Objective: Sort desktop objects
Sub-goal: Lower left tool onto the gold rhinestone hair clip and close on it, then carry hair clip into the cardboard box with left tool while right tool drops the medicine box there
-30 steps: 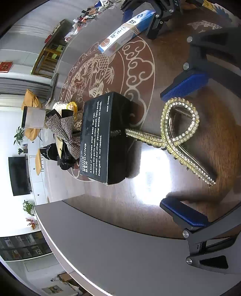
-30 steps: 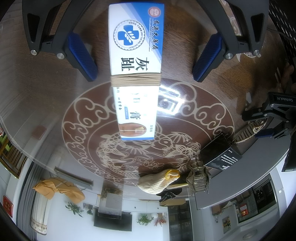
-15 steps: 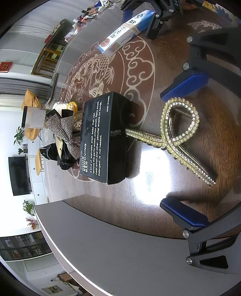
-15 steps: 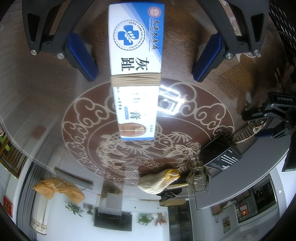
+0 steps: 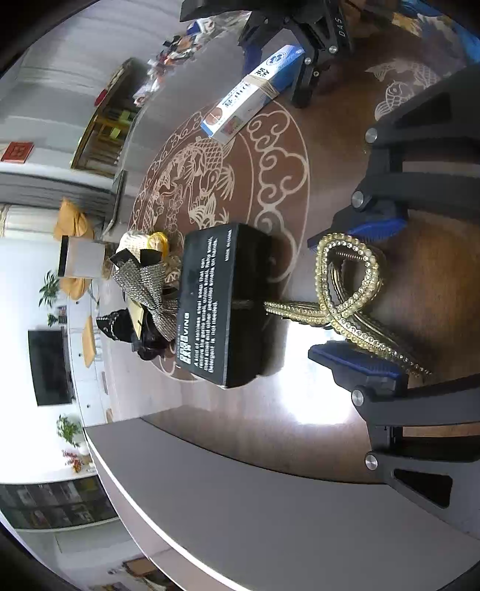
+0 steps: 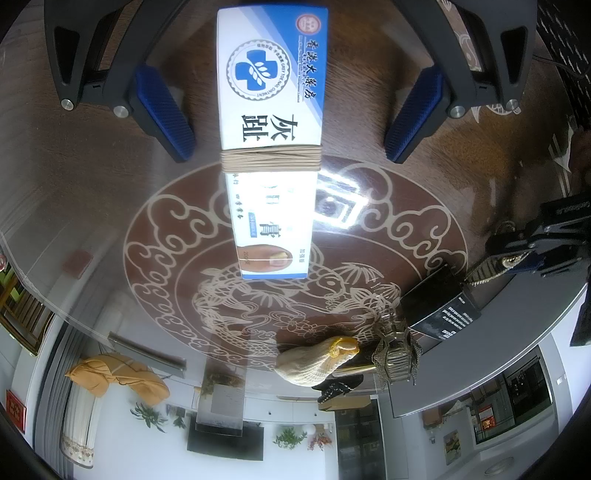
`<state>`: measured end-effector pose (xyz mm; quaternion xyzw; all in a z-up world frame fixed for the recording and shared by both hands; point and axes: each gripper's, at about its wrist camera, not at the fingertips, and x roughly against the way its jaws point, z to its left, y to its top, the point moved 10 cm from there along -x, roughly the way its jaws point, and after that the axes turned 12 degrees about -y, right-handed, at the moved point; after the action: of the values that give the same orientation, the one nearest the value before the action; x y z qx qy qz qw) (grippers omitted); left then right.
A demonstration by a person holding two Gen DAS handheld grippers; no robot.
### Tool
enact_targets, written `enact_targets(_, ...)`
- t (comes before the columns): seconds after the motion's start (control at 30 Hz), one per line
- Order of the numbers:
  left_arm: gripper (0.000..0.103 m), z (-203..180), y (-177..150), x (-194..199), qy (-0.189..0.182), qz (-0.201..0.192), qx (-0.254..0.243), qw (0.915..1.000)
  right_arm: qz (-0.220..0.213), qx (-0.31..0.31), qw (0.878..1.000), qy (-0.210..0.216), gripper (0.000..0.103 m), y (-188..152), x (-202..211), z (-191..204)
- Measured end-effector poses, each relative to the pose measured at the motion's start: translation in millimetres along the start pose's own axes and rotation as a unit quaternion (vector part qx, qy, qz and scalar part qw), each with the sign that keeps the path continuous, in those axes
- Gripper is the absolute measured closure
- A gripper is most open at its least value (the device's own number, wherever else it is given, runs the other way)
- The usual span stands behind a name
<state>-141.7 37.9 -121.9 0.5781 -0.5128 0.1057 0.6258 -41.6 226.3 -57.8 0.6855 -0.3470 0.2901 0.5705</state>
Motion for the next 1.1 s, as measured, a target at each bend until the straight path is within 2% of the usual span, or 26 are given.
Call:
enact_targets(0.07, 0.052, -7, -6, 3, 0.011, 0.003, -0.005, 0.9999, 0.003, 0.002, 1.0, 0.0, 0.0, 0, -1, 0)
enact_targets(0.27, 0.052, -30, -12, 9, 0.026, 0.004, -0.033, 0.9991, 0.068, 0.014, 0.997, 0.032, 0.0, 15, -14, -1)
enact_targets(0.33, 0.052, -35, -13, 10, 0.027, 0.003, -0.04, 0.9988, 0.065, 0.022, 0.997, 0.019, 0.023, 24, -14, -6)
enact_targets(0.37, 0.052, -37, -13, 11, 0.026, 0.001, -0.042, 0.9988, 0.06, 0.033, 0.998, 0.01, 0.063, 27, -11, -9)
enact_targets(0.47, 0.053, -41, -12, 18, 0.021, -0.008, -0.038, 0.999, 0.083, 0.018, 0.996, 0.029, 0.062, 19, -6, -14)
enact_targets(0.53, 0.054, -42, -11, 27, 0.015, -0.022, -0.027, 0.9993, 0.08, 0.004, 0.996, 0.034, 0.062, 12, 5, -21)
enact_targets(0.6, 0.06, -45, -9, 36, 0.008, -0.036, -0.012, 0.9993, 0.073, -0.02, 0.996, 0.044, 0.062, 3, 21, -29)
enact_targets(0.77, 0.06, -52, -10, 59, 0.008, -0.068, 0.024, 0.9974, 0.052, -0.045, 0.995, 0.067, 0.062, -1, 49, -32)
enact_targets(0.93, 0.06, -50, -4, 102, 0.01, -0.12, 0.047, 0.9916, 0.013, -0.047, 0.993, 0.111, 0.062, 39, 77, -8)
enact_targets(1.1, 0.06, -25, 1, 158, 0.019, -0.171, 0.086, 0.9813, -0.026, -0.037, 0.982, 0.183, 0.062, 84, 109, 41)
